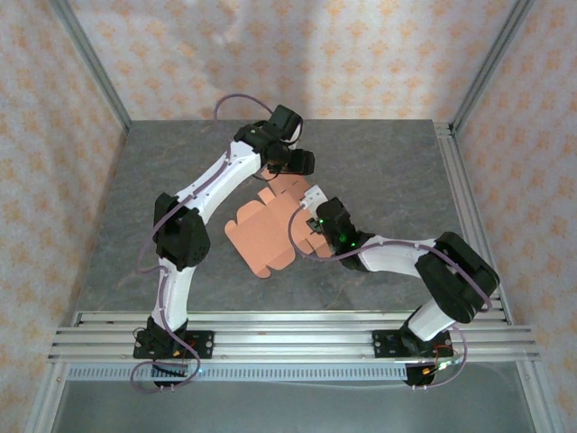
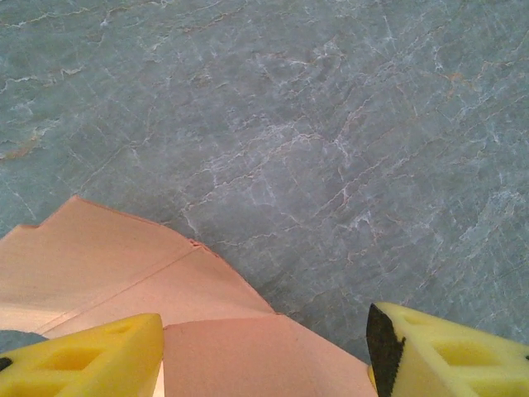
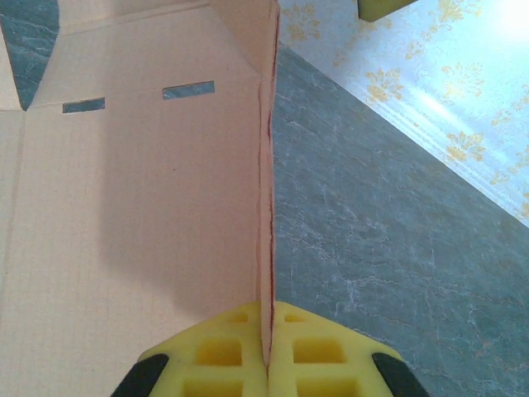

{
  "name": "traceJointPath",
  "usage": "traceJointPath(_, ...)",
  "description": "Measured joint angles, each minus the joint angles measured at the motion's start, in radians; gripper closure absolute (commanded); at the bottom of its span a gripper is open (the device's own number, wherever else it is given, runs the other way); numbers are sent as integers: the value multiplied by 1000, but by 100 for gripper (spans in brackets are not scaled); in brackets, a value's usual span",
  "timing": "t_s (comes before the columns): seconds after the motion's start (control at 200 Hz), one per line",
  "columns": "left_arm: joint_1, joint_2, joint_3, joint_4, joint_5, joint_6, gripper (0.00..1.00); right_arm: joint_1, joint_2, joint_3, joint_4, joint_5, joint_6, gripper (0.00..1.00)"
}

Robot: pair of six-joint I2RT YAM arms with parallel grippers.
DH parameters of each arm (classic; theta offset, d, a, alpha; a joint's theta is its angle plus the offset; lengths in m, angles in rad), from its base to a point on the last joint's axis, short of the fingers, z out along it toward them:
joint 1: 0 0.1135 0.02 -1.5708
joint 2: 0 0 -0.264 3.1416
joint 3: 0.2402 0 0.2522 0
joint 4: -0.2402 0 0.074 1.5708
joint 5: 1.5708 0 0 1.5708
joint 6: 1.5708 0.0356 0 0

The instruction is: Fold the paper box

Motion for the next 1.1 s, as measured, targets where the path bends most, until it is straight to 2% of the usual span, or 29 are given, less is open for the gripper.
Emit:
traceJointPath(0.491,-34,-19,-146,45,53,-28,40,2,18,0,-5,7,8,100)
traceJointPath(0.601,-34,-28,-157,65,72,-45,50,2,19,0,-5,3,8,100)
traceJointPath(0.801,-39,-29,-157,90,108,-77,60,2,19,2,-6,-2,11,100)
traceJointPath(0.956,-41,-29,-158,100,113,-98,77,2,19,2,-7,-1,12,100)
traceJointPath(1.036,-40,-29,-161,101,113,-100,77,2,19,2,-8,2,12,100)
traceJointPath(1.101,-40,-29,-164,105,113,-101,66,2,19,2,-11,2,12,100)
